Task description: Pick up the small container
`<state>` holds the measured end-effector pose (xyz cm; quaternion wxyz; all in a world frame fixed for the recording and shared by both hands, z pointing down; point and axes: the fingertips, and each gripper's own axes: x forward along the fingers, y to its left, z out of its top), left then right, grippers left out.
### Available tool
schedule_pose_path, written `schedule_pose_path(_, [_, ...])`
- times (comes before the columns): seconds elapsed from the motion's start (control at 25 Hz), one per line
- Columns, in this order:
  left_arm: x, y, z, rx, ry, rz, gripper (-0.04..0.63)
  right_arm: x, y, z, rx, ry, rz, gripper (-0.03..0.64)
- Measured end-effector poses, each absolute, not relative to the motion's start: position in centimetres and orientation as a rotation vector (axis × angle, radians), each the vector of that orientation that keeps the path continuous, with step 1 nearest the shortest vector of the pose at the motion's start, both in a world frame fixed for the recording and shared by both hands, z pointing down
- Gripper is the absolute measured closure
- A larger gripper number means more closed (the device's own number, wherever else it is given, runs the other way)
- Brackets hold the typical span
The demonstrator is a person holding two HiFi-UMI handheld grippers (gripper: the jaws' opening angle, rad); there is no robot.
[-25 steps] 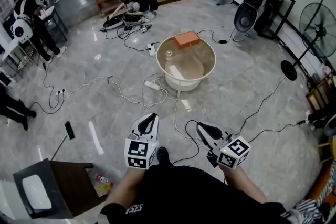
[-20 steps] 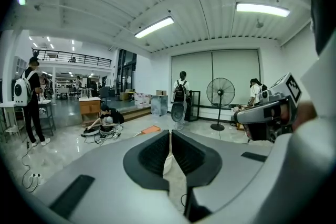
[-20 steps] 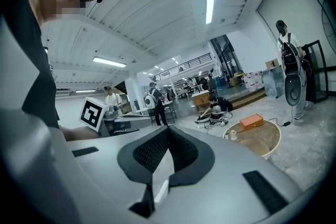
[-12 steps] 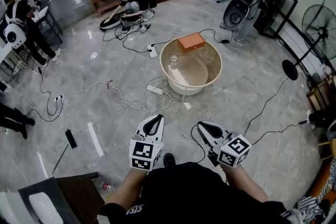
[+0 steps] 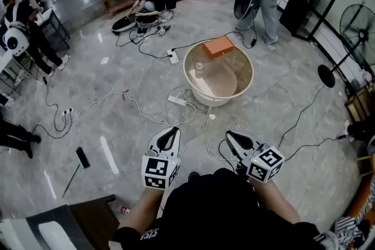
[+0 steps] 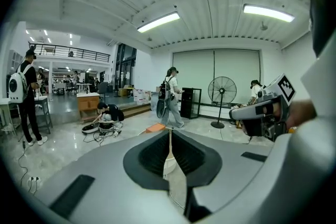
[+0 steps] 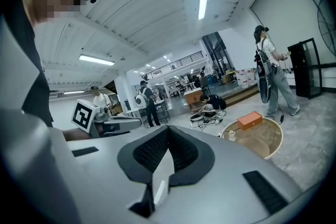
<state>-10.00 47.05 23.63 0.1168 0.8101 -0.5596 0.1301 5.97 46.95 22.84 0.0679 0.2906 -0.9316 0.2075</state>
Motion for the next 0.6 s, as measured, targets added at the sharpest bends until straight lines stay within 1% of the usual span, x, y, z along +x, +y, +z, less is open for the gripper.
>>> schedule_pose_path(0.28, [-11.3, 45.6, 24.3, 2.341, -1.640, 0.402, 0.568, 4.9, 44.6, 23.1, 0.867, -2.815, 0.643, 0.603])
schedule_pose_path(0.6, [-11.1, 40.7, 25.3, 2.317, -1.647, 0.439, 0.568, 4.9, 39.3, 24.4, 0.853, -2.827, 0.693, 0.603])
